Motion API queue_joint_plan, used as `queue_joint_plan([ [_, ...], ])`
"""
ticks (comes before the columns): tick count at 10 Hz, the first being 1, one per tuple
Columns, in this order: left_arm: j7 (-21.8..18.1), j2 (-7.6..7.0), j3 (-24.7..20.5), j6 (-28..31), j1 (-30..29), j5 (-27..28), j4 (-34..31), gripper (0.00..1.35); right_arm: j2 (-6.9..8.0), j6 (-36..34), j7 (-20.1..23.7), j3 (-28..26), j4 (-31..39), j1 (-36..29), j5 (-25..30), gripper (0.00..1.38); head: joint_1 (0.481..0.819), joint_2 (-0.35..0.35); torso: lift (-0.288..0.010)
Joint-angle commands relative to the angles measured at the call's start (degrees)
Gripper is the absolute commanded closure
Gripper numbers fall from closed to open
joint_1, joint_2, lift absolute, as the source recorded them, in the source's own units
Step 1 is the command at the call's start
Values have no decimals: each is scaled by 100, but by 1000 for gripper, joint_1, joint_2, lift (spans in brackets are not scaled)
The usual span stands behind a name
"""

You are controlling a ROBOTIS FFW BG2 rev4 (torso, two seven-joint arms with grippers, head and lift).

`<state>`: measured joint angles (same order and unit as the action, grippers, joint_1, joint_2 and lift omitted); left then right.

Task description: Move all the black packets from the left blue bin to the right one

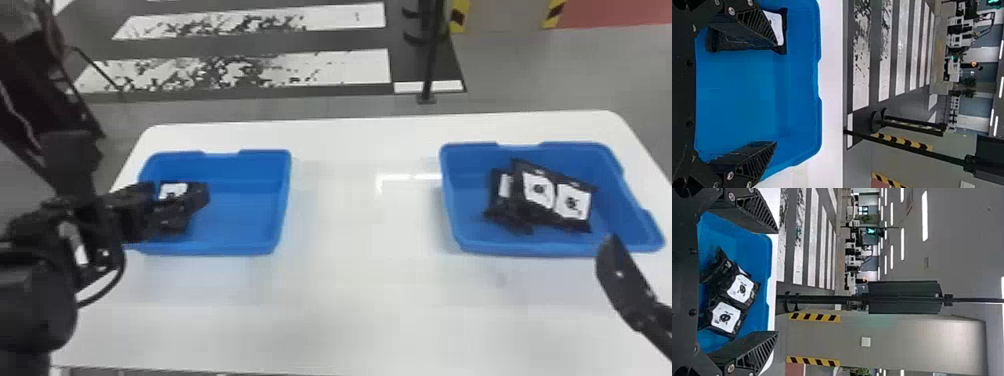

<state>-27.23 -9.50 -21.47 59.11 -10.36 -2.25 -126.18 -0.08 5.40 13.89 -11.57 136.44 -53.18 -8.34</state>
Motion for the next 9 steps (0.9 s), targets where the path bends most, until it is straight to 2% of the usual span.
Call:
queue_joint_plan([
  [1, 24, -78, 159, 52, 587, 248, 812, 157, 14, -5, 0, 26, -11, -67, -46, 117, 695, 135, -140],
  [3, 42, -166, 341, 178, 1234, 568, 1698, 157, 14, -5, 0, 26, -53, -53, -103, 122, 695, 157, -140],
  [6, 473, -166, 399, 642, 1374, 979, 1895, 157, 14, -48, 9, 26, -81, -53, -183, 124, 695, 189, -140],
  [7, 473, -227, 479, 642, 1515, 1002, 2205, 157, 14, -62, 18, 37, -81, -53, -194, 124, 695, 202, -140],
  [9, 525, -245, 501, 698, 1571, 1105, 2331, 157, 14, -90, 35, 26, -95, -39, -229, 125, 695, 210, -140],
])
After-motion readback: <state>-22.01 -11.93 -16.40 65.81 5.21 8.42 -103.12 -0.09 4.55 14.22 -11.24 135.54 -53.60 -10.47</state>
